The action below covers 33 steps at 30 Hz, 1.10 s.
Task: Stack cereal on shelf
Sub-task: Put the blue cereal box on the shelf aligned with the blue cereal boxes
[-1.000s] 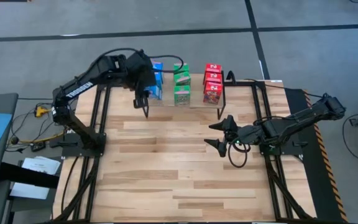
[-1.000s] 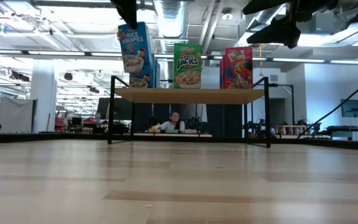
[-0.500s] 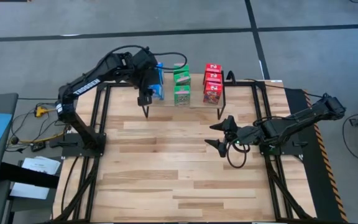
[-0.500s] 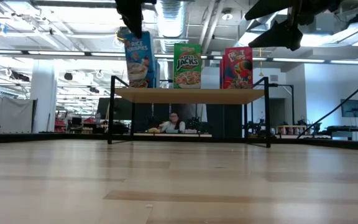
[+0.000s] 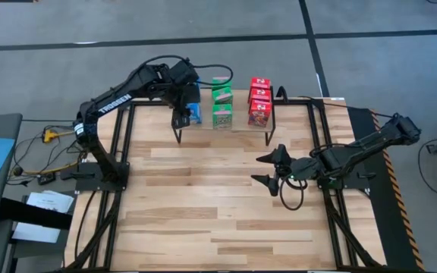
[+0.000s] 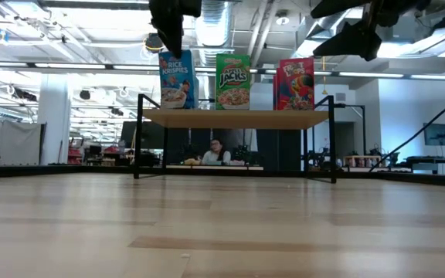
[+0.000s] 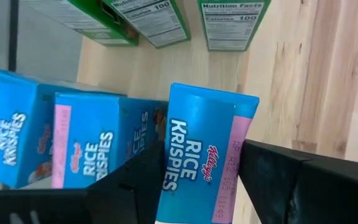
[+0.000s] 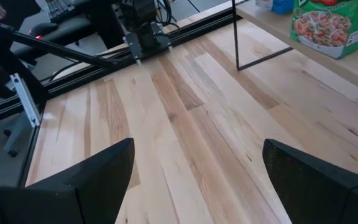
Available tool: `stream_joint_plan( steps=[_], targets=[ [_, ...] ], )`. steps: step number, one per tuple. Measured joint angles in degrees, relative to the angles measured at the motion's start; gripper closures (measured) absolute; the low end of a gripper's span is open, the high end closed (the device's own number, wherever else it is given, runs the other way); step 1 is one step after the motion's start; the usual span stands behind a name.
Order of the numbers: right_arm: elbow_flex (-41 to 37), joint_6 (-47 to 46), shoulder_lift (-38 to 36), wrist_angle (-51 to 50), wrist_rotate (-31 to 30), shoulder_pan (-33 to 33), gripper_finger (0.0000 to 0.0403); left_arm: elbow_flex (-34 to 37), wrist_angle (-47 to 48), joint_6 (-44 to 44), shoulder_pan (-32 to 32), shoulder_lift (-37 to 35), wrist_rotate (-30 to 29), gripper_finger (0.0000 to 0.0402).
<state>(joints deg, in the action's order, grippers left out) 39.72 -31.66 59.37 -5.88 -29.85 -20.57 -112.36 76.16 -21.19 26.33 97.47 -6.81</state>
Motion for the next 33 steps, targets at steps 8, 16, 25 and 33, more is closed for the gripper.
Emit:
stream_joint_plan(
  steps=[8,16,25,33],
  targets=[
    [0.0,0.0,0.0,0.06,-0.04,-0.84,0.0023,-0.01,0.98,0.26,0.02,1.08,-0.32,0.0224],
    [0.0,0.02,0.0,0.08,-0.11,-0.82,0.0023,-0.02,1.58,0.41,0.2,1.14,-2.29,0.0212],
    [0.0,0.07,0.0,0.1,-0.15,-0.8,0.0023,0.0,0.64,-0.67,0.2,1.19,-2.93,0.0171],
    [0.0,0.13,0.0,0.1,-0.15,-0.8,0.0023,0.02,-0.1,0.76,0.2,1.19,-5.34,0.0142]
  ],
)
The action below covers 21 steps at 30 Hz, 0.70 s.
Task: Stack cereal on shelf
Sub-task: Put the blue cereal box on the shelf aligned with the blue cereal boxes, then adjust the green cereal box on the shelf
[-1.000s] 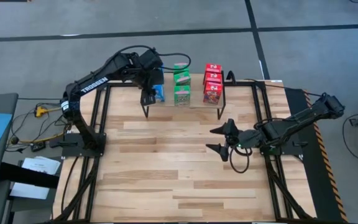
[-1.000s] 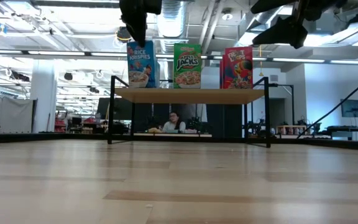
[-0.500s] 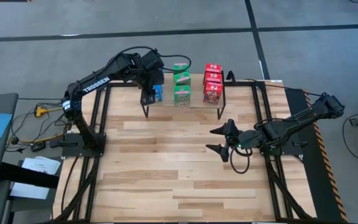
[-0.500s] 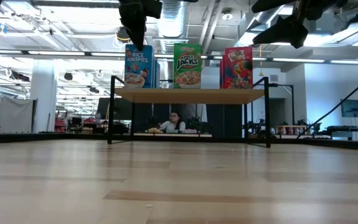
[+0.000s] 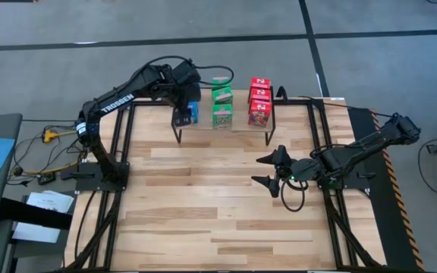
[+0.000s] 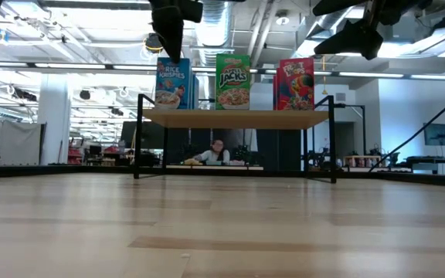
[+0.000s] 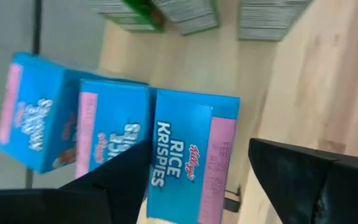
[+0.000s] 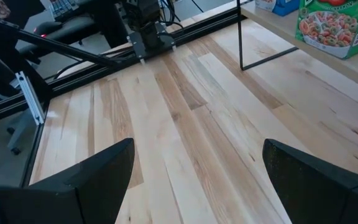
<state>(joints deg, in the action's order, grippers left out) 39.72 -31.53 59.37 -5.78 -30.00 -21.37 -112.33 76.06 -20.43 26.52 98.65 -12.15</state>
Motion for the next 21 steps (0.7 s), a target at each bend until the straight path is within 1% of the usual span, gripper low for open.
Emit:
stream_joint_plan(
  steps=[3,10,21],
  targets=[
    [0.0,0.0,0.0,0.0,0.0,0.0,0.0023,0.0,-0.52,0.99,0.0,-0.02,-2.25,0.0139],
    [0.0,0.0,0.0,-0.02,0.0,0.0,0.0023,-1.5,-0.57,0.33,-0.43,-0.15,-1.2,0.0139],
    [0.0,0.0,0.0,0.06,0.0,0.02,0.0023,-5.15,1.16,0.37,-3.47,-0.17,-1.13,0.0139]
  ],
)
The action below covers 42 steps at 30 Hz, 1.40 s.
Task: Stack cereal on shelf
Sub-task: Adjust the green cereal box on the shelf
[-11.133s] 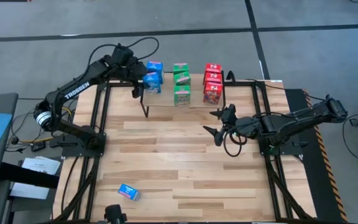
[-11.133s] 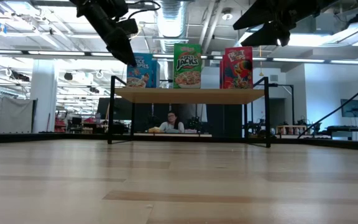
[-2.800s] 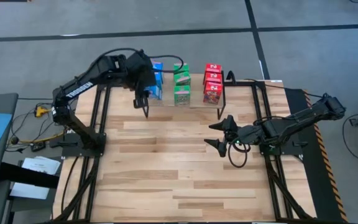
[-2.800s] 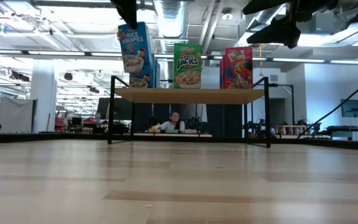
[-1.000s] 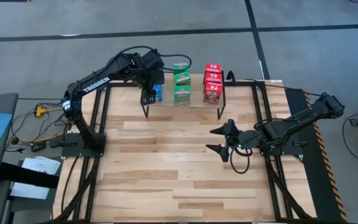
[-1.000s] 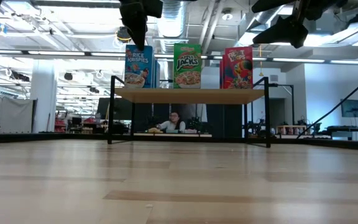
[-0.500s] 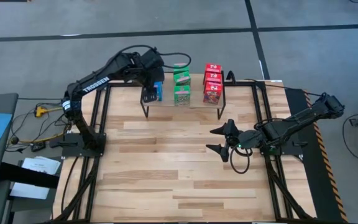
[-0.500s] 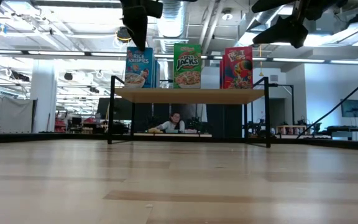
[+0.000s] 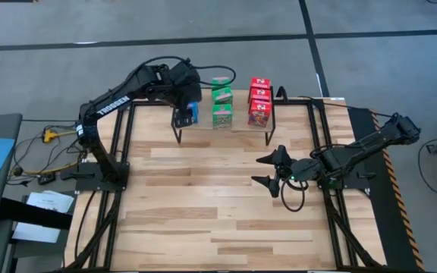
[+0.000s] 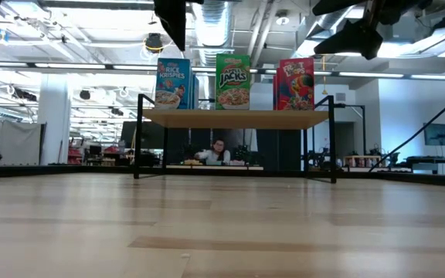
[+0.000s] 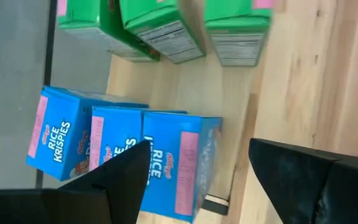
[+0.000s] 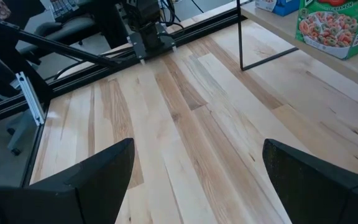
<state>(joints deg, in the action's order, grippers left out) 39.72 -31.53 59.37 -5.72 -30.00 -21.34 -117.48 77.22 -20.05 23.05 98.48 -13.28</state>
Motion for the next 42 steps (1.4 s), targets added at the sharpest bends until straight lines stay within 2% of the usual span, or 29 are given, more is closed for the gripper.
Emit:
stream_joint_plan(
  steps=[11,18,22,27,30,36,42],
  targets=[
    [0.0,-0.04,-0.02,2.09,-0.02,0.13,0.0023,-7.48,3.03,2.42,-5.1,-0.07,0.52,0.0139],
    [0.0,-0.03,-0.02,2.1,-0.02,1.79,0.0023,-6.71,4.44,6.87,-10.04,-0.15,7.78,0.0139],
    [0.0,0.09,-0.02,1.93,-0.02,2.66,0.0023,-4.46,5.45,7.83,-13.32,-0.01,8.47,0.0139],
    [0.0,1.52,-0.02,1.87,0.0,2.8,0.0023,3.0,3.26,9.48,-16.86,-0.73,8.5,0.0139],
    [0.02,1.99,-0.11,1.89,0.0,2.8,0.0023,10.58,-1.06,10.46,-18.37,-2.56,8.5,0.0139],
    [0.04,1.99,-0.15,1.87,0.06,2.8,0.0023,27.46,-20.73,10.86,-19.94,-7.0,8.52,0.0139],
    [0.04,1.99,-0.15,1.9,0.13,2.8,0.0023,37.32,-40.22,10.16,-20.71,-8.28,9.94,0.0139]
  ],
)
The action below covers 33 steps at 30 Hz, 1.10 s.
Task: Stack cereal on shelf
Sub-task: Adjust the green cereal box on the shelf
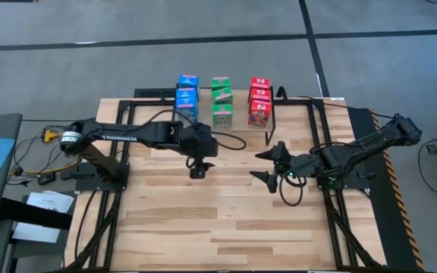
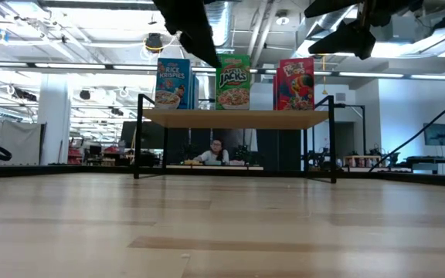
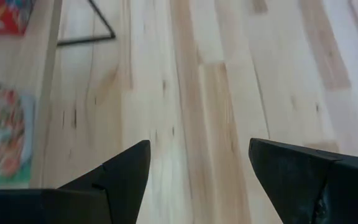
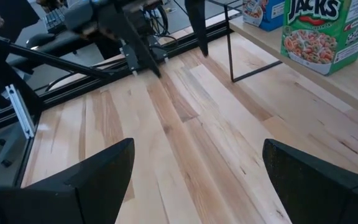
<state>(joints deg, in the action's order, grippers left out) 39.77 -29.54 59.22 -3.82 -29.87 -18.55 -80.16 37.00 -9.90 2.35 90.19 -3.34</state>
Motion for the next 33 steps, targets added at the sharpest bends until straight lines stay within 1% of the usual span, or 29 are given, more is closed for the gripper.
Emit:
stream_joint_plan(
  steps=[4,8,11,14,16,18,23,28,33],
  targets=[
    [0.0,0.0,0.0,-0.04,0.02,0.0,0.0023,4.23,-9.13,-0.37,-0.13,-0.02,0.07,0.0139],
    [0.0,0.0,0.0,-0.06,0.02,0.0,0.0023,7.52,-17.67,1.5,-0.09,-0.02,-0.61,0.0139],
    [0.0,0.0,0.0,-0.06,0.02,0.0,0.0023,10.01,-23.25,2.66,-0.11,-0.02,-4.07,0.0139],
    [0.0,-0.02,0.0,-0.05,0.04,-0.2,0.0023,12.72,-28.3,3.42,-0.11,-0.02,-9.38,0.0139],
    [0.0,-0.01,0.0,-0.06,0.04,-0.22,0.0023,14.0,-29.13,3.97,-0.11,-0.02,-13.43,0.0139],
    [0.0,-0.02,0.0,-0.06,0.04,-0.22,0.0023,15.0,-31.11,4.16,-0.04,0.0,-15.63,0.0139],
    [0.0,-0.02,0.0,-0.08,0.04,-0.22,0.0023,16.57,-34.25,4.23,-0.11,-0.01,-16.18,0.0139],
    [0.0,-0.02,0.0,-0.08,0.04,-0.22,0.0023,16.55,-34.51,4.1,0.18,-0.02,-19.07,0.0139],
    [0.0,-0.02,0.0,-0.08,0.04,-0.22,0.0023,16.55,-35.38,3.55,1.57,-0.02,-19.07,0.0139]
  ],
)
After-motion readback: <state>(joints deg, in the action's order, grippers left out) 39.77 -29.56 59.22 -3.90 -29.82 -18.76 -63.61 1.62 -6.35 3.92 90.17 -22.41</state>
